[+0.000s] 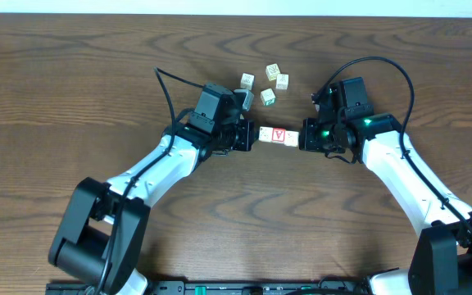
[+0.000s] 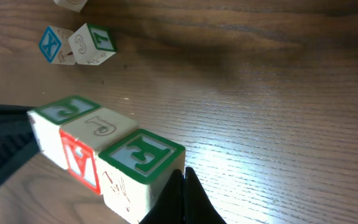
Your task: Lift 3 blocks
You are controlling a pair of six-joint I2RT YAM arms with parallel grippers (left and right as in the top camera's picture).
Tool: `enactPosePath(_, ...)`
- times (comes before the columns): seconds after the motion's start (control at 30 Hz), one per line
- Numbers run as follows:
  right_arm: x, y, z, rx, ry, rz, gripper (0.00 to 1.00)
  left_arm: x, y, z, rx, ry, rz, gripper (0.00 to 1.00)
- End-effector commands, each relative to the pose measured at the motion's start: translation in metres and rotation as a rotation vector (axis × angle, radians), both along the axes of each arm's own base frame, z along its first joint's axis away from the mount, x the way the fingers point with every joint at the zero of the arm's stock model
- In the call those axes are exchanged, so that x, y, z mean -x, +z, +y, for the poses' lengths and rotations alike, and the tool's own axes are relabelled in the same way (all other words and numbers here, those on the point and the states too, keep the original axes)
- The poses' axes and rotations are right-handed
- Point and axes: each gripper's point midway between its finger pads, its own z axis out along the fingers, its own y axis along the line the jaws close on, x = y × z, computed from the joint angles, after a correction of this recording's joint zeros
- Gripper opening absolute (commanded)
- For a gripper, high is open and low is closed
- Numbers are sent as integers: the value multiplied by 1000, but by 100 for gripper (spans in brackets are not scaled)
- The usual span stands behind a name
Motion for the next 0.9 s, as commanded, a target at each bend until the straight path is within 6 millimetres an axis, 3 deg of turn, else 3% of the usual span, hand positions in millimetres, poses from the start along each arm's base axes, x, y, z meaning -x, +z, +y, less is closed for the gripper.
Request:
enactPosePath(0.0, 28, 32, 66, -281, 200, 42, 1, 35, 65, -54, 205, -230, -52, 7)
enactPosePath(0.87, 25, 37, 67, -285, 202, 27, 1, 36, 61, -52, 188, -230, -43, 7)
